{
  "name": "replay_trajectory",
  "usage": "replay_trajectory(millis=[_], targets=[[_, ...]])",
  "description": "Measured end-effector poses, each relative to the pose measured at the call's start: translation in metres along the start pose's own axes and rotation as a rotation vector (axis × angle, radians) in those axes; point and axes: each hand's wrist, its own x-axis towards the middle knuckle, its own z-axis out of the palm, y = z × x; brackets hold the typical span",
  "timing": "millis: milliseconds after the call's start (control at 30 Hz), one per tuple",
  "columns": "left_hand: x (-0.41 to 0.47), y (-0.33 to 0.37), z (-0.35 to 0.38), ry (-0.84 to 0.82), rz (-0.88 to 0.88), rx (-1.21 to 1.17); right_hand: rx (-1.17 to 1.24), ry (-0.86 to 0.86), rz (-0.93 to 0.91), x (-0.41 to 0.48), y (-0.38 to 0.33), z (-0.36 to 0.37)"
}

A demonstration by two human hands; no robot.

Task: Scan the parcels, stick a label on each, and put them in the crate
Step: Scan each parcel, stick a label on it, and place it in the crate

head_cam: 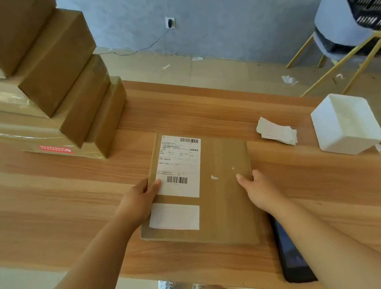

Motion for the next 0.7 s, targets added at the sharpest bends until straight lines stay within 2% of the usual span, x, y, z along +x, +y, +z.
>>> replay_trajectory(millis=[133, 367, 500, 700], targets=[[-0.03, 0.008, 0.008, 0.063, 0.059, -0.057, 0.128, 0.032, -0.053, 0.006, 0.001, -0.013], [-0.088, 0.002, -0.022, 0.223, 0.117, -0.378, 0.22, 0.095, -0.353, -0.018, -0.028, -0.007], [-0.123, -0.031, -0.056, 0.31, 0.126, -0.554, 0.183, -0.006, -0.527, -0.039, -0.067, 0.027], [-0.184, -0.096, -0.122, 0.514, 0.131, -0.638, 0.125, -0.26, -0.641, -0.083, -0.136, 0.112]])
